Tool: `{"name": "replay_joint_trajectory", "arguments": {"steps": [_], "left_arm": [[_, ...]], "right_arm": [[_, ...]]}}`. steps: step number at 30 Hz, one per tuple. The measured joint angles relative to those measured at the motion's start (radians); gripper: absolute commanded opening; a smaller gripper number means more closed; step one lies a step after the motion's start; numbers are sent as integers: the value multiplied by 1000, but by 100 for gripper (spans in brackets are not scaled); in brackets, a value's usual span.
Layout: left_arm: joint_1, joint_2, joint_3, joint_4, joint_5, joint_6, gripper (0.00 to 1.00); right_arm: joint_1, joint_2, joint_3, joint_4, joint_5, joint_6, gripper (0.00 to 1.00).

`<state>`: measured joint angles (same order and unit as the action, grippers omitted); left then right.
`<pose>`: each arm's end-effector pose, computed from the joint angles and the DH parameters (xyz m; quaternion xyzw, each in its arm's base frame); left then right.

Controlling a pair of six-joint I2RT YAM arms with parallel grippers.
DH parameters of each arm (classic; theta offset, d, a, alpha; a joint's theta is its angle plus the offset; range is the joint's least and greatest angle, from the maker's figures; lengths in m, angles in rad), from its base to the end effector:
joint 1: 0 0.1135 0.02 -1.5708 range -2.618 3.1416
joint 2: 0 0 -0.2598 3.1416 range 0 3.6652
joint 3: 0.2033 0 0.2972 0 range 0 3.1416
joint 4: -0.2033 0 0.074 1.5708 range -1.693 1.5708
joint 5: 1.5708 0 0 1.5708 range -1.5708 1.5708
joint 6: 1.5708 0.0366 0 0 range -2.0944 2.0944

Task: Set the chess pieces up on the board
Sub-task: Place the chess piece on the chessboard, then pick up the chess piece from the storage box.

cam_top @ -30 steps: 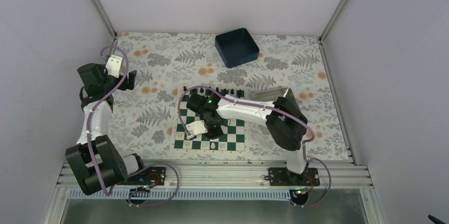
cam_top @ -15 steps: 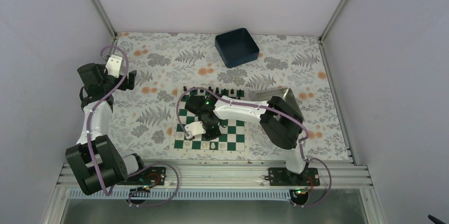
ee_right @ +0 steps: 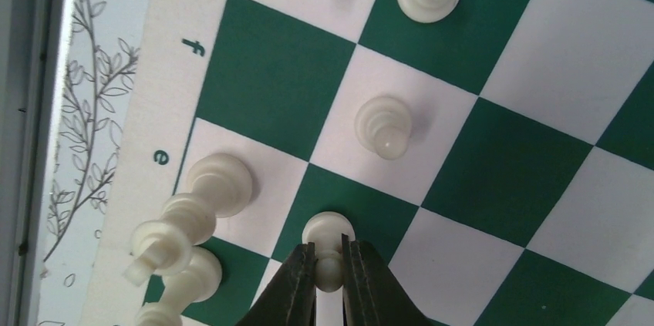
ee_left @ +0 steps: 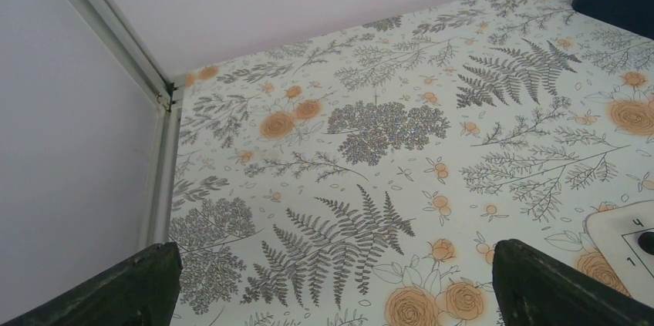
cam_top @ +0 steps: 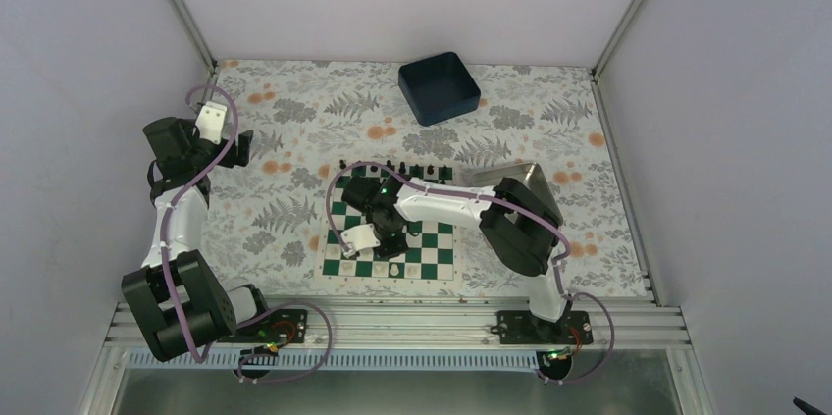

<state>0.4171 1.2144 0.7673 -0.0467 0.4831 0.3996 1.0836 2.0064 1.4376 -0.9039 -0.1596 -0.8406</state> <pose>0.2917 0.1106 0.2348 0.1154 0.8346 0.0093 0.5386 0.1905 0.3721 0.1332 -0.8190 0.5661 0.0850 0.0389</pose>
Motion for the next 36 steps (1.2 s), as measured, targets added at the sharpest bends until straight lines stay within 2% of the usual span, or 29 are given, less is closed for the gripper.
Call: {"name": "replay_joint_trajectory", "arguments": {"steps": [15,22,27,34,36], "left_arm": [[0,0,0,0,7,0,100],[0,-6,0,-3,7,0,100],[0,-6,0,-3,7,0,100],[0,-6,0,-3,7,0,100],[0,-6,0,-3,7,0,100]], "right_arm": [[-20,6,-5,13,31,0,29],[-83,-179,-60,-56,69,8,32],[-254,-355,-66,-103,106,11,33],[-680,-508,-132,-98,127,-42,35],[-749,-513,-168,-93,126,-58,34]]}}
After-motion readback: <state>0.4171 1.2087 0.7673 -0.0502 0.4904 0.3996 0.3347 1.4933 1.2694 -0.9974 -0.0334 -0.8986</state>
